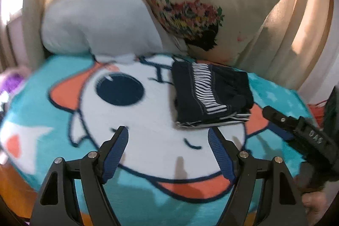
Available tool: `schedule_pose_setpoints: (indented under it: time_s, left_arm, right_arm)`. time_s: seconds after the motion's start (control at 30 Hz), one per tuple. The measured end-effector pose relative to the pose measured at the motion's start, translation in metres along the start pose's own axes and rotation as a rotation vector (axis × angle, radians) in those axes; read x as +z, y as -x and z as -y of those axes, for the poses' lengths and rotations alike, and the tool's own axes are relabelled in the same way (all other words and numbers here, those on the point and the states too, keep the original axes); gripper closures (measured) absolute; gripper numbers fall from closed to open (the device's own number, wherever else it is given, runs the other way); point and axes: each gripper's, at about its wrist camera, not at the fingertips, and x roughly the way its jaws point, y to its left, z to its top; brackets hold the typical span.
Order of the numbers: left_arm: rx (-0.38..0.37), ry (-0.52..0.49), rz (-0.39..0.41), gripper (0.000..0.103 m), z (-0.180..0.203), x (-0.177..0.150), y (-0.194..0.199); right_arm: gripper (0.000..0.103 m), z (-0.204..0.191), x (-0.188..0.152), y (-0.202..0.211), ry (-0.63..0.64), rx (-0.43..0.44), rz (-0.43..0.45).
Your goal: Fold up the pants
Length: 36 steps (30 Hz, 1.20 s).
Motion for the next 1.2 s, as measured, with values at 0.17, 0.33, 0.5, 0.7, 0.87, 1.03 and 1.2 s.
schedule_pose_setpoints:
  time_s: [0.17, 0.33, 0.5, 0.7, 0.87, 1.03, 1.2]
  left_arm:
    - [-0.114, 0.111, -0.082, 0.026, -0.014, 0.019, -0.038]
    - [-0.168, 0.164, -0.141, 0.026, -0.013, 0.038, -0.078]
    - [-0.239, 0.144, -0.179, 0.026, 0.004, 0.05, -0.108]
    - [-0.252, 0.045, -0.22, 0.074, 0.032, 0.05, -0.119]
    - [-0.214, 0.025, -0.189, 0.077, 0.04, 0.047, -0.1]
    - [-0.196, 0.044, -0.188, 0.075, 0.034, 0.036, -0.085]
    - [-0.142, 0.057, -0.17, 0.061, 0.024, 0.029, -0.071]
  right_arm:
    - [0.026, 0.008, 0.021, -0.019, 0.022, -0.032, -0.036]
    - [0.026, 0.024, 0.041, -0.051, -0.011, -0.007, -0.095]
    - [0.026, 0.035, 0.047, -0.087, -0.068, 0.052, -0.15]
    - [0.051, 0.034, 0.047, -0.107, -0.077, 0.132, -0.185]
    - [0.062, 0.027, 0.045, -0.093, -0.056, 0.156, -0.172]
    - [0.06, 0.029, 0.037, -0.082, -0.084, 0.177, -0.175]
    - [0.041, 0.039, 0.03, -0.079, -0.125, 0.127, -0.154]
